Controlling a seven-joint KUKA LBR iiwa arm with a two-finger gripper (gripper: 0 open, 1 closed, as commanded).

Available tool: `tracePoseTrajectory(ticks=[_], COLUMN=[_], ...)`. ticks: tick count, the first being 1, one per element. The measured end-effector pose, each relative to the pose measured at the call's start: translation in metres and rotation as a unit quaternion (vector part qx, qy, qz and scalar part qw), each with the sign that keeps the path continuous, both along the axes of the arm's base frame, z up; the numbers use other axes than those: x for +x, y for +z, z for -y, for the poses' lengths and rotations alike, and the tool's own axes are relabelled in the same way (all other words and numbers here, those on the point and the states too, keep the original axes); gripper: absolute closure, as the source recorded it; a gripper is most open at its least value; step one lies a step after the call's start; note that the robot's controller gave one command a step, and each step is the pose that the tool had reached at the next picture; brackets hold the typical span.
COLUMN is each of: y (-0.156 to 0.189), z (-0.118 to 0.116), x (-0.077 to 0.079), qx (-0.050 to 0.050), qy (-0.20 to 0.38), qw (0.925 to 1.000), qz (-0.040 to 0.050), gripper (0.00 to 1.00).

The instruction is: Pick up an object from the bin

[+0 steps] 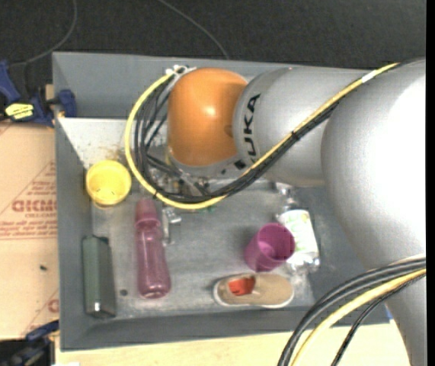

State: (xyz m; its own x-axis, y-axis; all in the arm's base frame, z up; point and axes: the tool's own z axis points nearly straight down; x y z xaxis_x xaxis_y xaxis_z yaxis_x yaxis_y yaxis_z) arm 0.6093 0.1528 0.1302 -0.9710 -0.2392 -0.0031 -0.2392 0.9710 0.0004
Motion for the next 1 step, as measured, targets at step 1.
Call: tracePoseTrajectory(ticks=[1], y=[0.0267], z=[-0.0128], x=[0.0099], qx=[0.0], qy=[0.135], qw=[0.9908], qz=[0.0026], gripper=[0.0])
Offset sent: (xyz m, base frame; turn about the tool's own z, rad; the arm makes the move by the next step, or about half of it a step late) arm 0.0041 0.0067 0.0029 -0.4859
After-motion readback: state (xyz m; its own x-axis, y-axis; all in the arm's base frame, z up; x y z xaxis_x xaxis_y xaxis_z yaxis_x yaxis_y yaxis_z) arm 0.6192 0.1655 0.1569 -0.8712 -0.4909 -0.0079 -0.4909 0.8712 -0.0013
